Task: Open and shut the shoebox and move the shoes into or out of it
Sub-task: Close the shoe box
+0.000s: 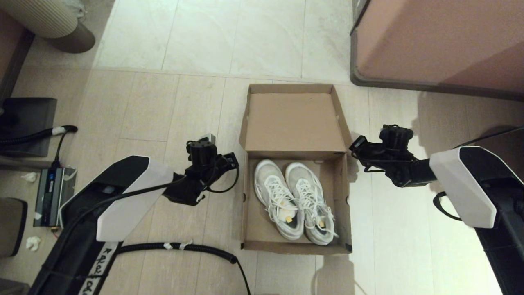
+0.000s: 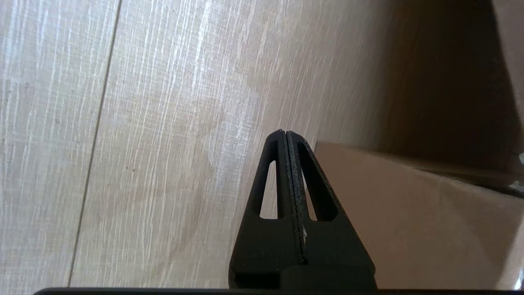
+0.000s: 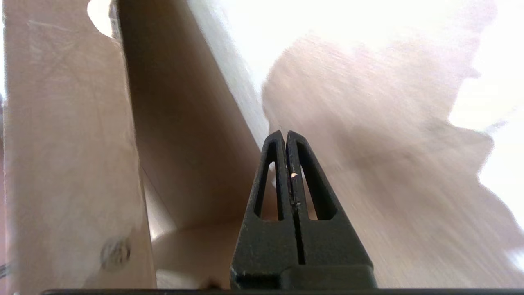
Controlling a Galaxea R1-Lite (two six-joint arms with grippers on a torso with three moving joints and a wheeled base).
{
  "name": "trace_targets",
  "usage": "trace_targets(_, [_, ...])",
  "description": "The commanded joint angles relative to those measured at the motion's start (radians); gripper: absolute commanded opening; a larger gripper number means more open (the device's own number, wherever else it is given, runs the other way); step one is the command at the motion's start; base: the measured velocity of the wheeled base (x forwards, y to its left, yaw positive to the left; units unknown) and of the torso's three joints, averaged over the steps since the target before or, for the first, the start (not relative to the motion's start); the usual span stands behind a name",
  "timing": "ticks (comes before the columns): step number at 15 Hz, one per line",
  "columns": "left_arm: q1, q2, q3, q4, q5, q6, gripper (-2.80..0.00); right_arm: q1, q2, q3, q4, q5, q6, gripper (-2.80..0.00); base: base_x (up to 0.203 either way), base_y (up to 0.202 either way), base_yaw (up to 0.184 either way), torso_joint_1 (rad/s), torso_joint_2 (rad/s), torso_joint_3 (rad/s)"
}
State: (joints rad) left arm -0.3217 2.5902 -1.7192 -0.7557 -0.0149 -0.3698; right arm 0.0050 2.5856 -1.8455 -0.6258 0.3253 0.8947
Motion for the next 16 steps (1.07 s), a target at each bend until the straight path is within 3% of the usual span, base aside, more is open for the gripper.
trace_targets(1, [0.004,-0.011,-0.002,-0.005,0.002,-0.002,-2.8,-0.015,-0.107,0.073,0.01,0.01,0.003,-2.8,0.0,0.0,0.0,0.0,0.0,0.0])
trace_targets(3, [0.011,-0.04,-0.002,0.012,0.003,0.0,-2.8,-0.04,-0.199,0.125,0.078,0.02,-0.004,-2.8,0.0,0.0,0.0,0.0,0.0,0.0])
trace_targets(5, [0.017,-0.037,-0.06,0.038,0.002,0.0,-2.8,-0.074,-0.253,0.118,0.23,0.021,-0.05,-2.8,0.0,0.0,0.0,0.0,0.0,0.0])
trace_targets(7, [0.021,0.001,-0.199,0.054,0.001,0.002,-2.8,-0.093,-0.245,-0.001,0.318,0.015,-0.112,-2.8,0.0,0.0,0.0,0.0,0.0,0.0])
trace_targets(9, [0.023,0.04,-0.207,0.03,-0.006,0.007,-2.8,-0.095,-0.186,-0.112,0.386,0.0,-0.215,-2.8,0.0,0.0,0.0,0.0,0.0,0.0])
trace_targets(10, [0.022,0.056,-0.206,-0.011,-0.007,0.008,-2.8,-0.08,-0.165,-0.122,0.4,-0.008,-0.295,-2.8,0.0,0.0,0.0,0.0,0.0,0.0])
trace_targets(11, [0.018,0.074,-0.205,-0.051,-0.007,0.009,-2.8,-0.052,-0.151,-0.124,0.402,-0.012,-0.312,-2.8,0.0,0.0,0.0,0.0,0.0,0.0])
trace_targets(14, [0.009,0.101,-0.204,-0.094,-0.004,0.015,-2.8,0.021,-0.115,-0.121,0.349,-0.087,-0.323,-2.8,0.0,0.0,0.0,0.0,0.0,0.0])
trace_targets(16, [0.009,0.102,-0.206,-0.094,-0.013,0.014,-2.8,0.032,-0.088,-0.121,0.291,-0.082,-0.319,-2.8,0.0,0.0,0.0,0.0,0.0,0.0])
